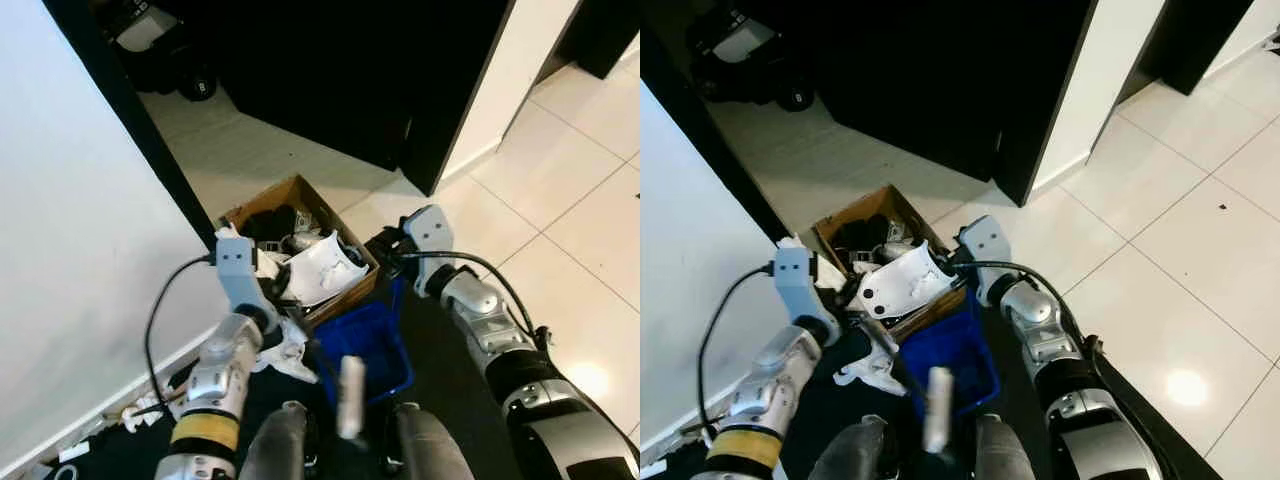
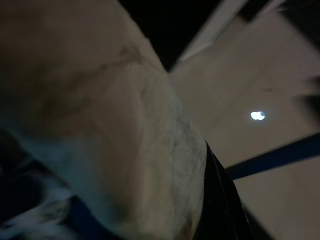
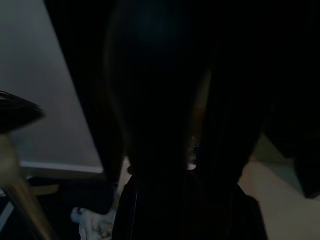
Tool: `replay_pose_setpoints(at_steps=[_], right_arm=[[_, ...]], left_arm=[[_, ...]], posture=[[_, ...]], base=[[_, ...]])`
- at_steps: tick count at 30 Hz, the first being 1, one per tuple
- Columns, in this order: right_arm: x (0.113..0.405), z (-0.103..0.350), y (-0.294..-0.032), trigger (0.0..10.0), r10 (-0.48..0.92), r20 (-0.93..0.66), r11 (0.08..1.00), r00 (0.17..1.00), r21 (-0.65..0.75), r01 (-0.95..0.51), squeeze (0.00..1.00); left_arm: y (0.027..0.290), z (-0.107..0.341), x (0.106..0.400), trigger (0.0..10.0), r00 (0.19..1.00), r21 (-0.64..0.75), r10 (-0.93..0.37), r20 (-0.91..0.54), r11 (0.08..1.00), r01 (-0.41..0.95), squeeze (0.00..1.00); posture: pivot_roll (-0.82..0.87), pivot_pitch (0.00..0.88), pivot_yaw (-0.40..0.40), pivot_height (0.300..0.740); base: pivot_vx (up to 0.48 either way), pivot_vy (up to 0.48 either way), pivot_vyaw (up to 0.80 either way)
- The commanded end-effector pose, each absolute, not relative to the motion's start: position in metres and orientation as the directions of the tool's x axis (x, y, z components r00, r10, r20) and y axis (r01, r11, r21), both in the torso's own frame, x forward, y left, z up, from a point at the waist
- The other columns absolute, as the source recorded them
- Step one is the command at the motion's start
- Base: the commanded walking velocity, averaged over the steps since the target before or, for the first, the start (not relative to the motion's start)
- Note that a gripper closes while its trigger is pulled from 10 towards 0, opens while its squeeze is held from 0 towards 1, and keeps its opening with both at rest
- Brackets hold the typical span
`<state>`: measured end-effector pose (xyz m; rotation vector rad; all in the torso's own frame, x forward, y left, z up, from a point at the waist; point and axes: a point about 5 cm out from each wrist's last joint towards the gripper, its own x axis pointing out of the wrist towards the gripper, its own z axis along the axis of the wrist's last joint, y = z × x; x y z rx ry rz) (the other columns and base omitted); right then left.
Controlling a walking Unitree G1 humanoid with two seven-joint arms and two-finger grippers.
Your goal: Sweep floor
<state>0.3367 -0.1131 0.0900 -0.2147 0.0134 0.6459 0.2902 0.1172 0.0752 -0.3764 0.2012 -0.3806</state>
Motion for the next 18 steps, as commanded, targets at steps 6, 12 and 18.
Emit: replay_pose_setpoints(at_steps=[6,12,18], right_arm=[[0.336,0.09,-0.115,10.0,0.582,-0.057,0.796,0.811,-0.162,-0.583,0.0],[0.336,0.089,-0.115,10.0,0.581,-0.057,0.798,0.812,-0.158,-0.582,0.0],[0.337,0.09,-0.115,10.0,0.558,-0.047,0.813,0.828,-0.165,-0.558,0.0]], left_arm=[[0.15,0.1,0.286,10.0,0.911,-0.194,-0.404,-0.079,0.903,0.384,0.0],[0.19,0.119,0.283,10.0,0.94,-0.062,-0.335,-0.069,0.942,0.331,0.0],[0.227,0.135,0.273,10.0,0.961,0.062,-0.268,-0.073,0.96,0.273,0.0]], posture=[[0.03,0.224,0.028,0.74],[0.05,0.229,0.029,0.74],[0.06,0.229,0.024,0.74]], base=[[0.0,0.0,0.0],[0.0,0.0,0.0],[0.0,0.0,0.0]])
